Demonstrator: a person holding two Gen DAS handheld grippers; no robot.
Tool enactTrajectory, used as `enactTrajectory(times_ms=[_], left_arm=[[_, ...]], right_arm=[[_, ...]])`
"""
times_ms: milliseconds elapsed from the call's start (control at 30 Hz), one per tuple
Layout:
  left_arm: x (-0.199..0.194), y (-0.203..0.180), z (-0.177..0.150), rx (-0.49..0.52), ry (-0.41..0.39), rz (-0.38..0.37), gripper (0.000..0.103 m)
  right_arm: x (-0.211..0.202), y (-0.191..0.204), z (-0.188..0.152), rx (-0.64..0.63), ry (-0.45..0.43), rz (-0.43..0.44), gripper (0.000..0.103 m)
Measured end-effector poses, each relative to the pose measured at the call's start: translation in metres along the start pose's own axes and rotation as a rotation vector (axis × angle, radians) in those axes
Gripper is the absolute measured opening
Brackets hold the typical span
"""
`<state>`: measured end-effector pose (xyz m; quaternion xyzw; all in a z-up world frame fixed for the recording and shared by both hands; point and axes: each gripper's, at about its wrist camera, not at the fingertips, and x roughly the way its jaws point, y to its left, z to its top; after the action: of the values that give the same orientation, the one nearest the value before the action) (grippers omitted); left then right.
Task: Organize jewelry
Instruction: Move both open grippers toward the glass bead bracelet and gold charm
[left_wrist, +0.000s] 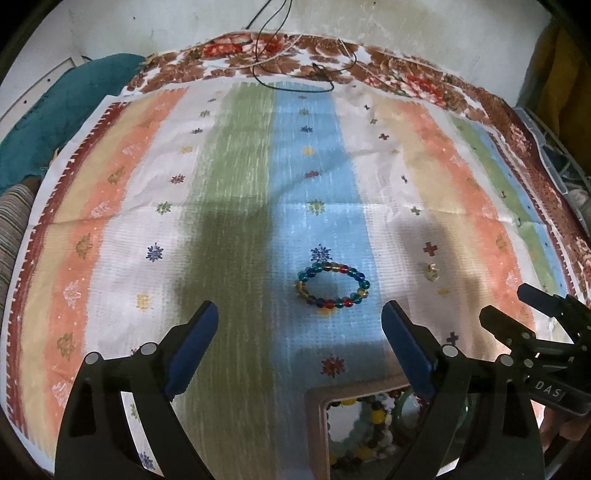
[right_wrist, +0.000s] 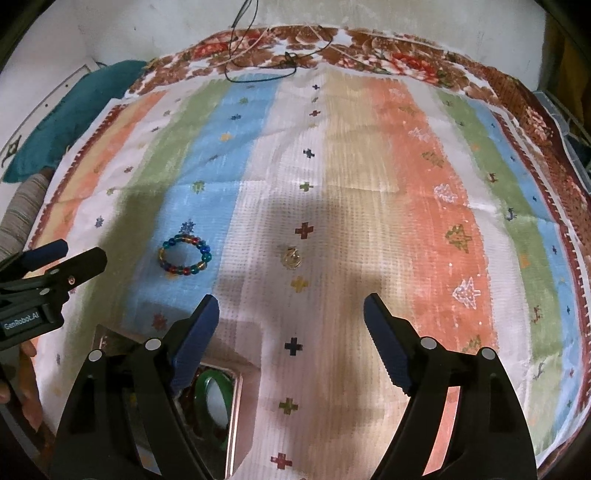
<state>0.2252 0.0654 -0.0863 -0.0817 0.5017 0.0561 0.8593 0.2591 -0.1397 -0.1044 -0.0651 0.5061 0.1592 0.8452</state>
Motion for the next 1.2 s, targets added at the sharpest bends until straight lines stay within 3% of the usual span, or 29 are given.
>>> enactTrajectory(times_ms=[667,1200], left_arm=[[0.042,0.005,0.013,0.010,0.056,-0.022,0.089],[0.078,0.004,0.020,0.075,0.132,-0.024,0.087]], right_arm=[[0.032,0.000,0.016,0.001,0.015,-0.008,0.081],[0.069,-0.002,0.027,-0.004,0.066,-0.033,0.081]])
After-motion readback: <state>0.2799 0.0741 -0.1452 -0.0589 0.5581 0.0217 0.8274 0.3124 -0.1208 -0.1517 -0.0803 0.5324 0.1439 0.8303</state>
